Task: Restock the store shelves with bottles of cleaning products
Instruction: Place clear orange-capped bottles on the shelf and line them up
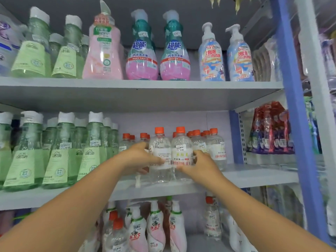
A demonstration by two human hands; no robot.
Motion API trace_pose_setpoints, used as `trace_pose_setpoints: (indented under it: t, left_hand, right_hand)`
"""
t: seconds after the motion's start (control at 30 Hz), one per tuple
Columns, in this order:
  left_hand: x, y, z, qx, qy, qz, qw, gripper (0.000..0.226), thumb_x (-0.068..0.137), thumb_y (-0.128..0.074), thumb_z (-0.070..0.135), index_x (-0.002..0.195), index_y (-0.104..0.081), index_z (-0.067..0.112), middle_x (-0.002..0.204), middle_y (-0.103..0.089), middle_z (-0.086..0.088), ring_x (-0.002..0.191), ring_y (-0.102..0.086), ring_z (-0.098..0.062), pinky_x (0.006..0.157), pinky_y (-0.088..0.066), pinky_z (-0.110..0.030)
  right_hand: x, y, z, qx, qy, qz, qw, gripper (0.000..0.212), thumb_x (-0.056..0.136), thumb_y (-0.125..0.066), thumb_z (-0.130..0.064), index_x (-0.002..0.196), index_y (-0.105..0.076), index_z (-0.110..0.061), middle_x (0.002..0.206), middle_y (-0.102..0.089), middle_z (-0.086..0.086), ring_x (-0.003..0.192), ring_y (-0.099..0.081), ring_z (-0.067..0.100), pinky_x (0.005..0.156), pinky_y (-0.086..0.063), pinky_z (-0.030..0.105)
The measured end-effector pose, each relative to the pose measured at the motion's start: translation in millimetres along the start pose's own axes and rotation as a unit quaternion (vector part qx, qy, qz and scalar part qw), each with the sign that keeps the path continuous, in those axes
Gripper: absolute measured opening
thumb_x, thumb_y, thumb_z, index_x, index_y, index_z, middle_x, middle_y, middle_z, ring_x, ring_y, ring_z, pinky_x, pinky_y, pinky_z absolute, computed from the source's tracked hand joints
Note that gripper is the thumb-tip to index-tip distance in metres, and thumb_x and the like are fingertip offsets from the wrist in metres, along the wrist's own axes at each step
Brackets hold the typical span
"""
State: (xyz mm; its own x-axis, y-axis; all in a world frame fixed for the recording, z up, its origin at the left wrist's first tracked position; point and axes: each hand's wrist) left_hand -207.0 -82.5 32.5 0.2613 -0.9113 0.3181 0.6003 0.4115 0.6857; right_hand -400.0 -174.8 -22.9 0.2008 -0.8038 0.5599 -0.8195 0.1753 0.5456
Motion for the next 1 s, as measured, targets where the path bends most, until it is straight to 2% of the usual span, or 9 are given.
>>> trace_pose_setpoints:
  t: [0.1,0.2,0.3,0.4,0.57,0.73,0.83,0.9,1.0]
  left_hand:
    - [5,-5,0,-0.022,-0.001,0.001,1.0,0.078,0.079,-0.086,0.034,0.142,-0.044,0.017,0.105,-0.062,0.011,0.095,-0.07,-0.016,0.078,-0.064,-0.033]
    - [17,-14,1,-0.028,0.006,0.012,1.0,0.086,0.078,-0.085,0.042,0.146,-0.04,0.016,0.109,-0.06,0.009,0.087,-0.072,-0.015,0.066,-0.061,-0.025]
    - [35,-23,-1,-0.019,0.024,0.02,0.999,0.077,0.076,-0.084,0.048,0.137,-0.05,0.016,0.124,-0.064,0.002,0.082,-0.073,-0.017,0.066,-0.061,-0.029]
    - [54,-30,-3,-0.031,0.035,0.027,0.999,0.05,0.075,-0.087,0.042,0.111,-0.061,0.02,0.107,-0.07,-0.001,0.081,-0.072,-0.019,0.064,-0.062,-0.03]
    - [80,-37,-10,-0.035,0.034,0.033,0.998,0.08,0.069,-0.09,0.045,0.131,-0.048,0.016,0.108,-0.067,-0.001,0.084,-0.072,-0.023,0.062,-0.063,-0.032]
    - [80,-39,-22,-0.05,0.024,-0.006,0.998,0.037,0.08,-0.082,0.044,0.089,-0.05,0.029,0.095,-0.064,0.005,0.078,-0.067,-0.014,0.05,-0.052,-0.02]
    - [84,-35,-33,-0.053,0.014,-0.062,0.997,0.032,0.083,-0.082,0.034,0.102,-0.056,0.033,0.102,-0.069,0.008,0.087,-0.069,-0.012,0.065,-0.061,-0.021]
    - [90,-33,-39,-0.065,0.018,-0.076,0.995,0.051,0.079,-0.084,0.025,0.124,-0.059,0.024,0.109,-0.073,0.006,0.094,-0.072,-0.016,0.078,-0.064,-0.032]
    - [94,-33,-44,-0.075,0.016,-0.07,0.995,0.062,0.073,-0.087,0.022,0.129,-0.059,0.022,0.11,-0.075,0.006,0.096,-0.074,-0.018,0.082,-0.063,-0.037]
  right_hand:
    - [7,-1,-7,-0.019,-0.015,0.007,1.0,0.055,0.073,-0.084,-0.048,0.111,-0.054,-0.02,0.103,-0.062,-0.004,0.087,-0.062,0.012,0.076,-0.057,0.034]
    - [13,-1,-8,-0.034,-0.021,0.016,0.999,0.049,0.077,-0.082,-0.042,0.108,-0.054,-0.016,0.098,-0.062,-0.003,0.08,-0.059,0.01,0.062,-0.051,0.027]
    - [18,-8,-4,-0.041,-0.022,0.03,0.998,0.042,0.078,-0.082,-0.039,0.102,-0.056,-0.016,0.096,-0.063,-0.002,0.078,-0.062,0.012,0.068,-0.056,0.031]
    - [26,-12,-2,-0.071,-0.024,0.033,0.997,0.042,0.078,-0.082,-0.04,0.102,-0.057,-0.016,0.098,-0.062,-0.001,0.088,-0.066,0.018,0.077,-0.059,0.038]
    - [39,-15,2,-0.116,-0.001,0.015,0.993,0.028,0.084,-0.077,-0.036,0.09,-0.056,-0.019,0.092,-0.064,-0.001,0.084,-0.065,0.019,0.076,-0.058,0.037]
    - [41,-21,11,-0.11,0.005,0.032,0.993,0.031,0.088,-0.075,-0.032,0.101,-0.057,-0.012,0.093,-0.062,0.0,0.084,-0.063,0.02,0.072,-0.053,0.033]
    - [45,-22,14,-0.109,0.002,0.033,0.993,0.024,0.089,-0.074,-0.029,0.091,-0.054,-0.015,0.086,-0.06,-0.001,0.078,-0.061,0.018,0.063,-0.049,0.029]
    - [47,-22,17,-0.111,-0.008,0.033,0.993,0.024,0.092,-0.07,-0.025,0.081,-0.05,-0.018,0.079,-0.055,-0.004,0.068,-0.055,0.013,0.053,-0.04,0.024]
    - [48,-20,18,-0.118,-0.012,0.026,0.993,0.021,0.095,-0.066,-0.023,0.081,-0.052,-0.016,0.074,-0.052,-0.005,0.06,-0.046,0.006,0.047,-0.033,0.02]
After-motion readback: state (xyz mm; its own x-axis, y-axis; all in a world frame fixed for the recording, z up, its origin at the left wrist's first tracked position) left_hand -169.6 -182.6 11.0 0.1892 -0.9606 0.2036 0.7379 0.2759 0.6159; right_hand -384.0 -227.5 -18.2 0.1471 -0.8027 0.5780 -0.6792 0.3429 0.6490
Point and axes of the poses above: each hand's wrist, its own x-axis towards the middle knuckle, its own y-axis out of the back of the hand, z = x × y
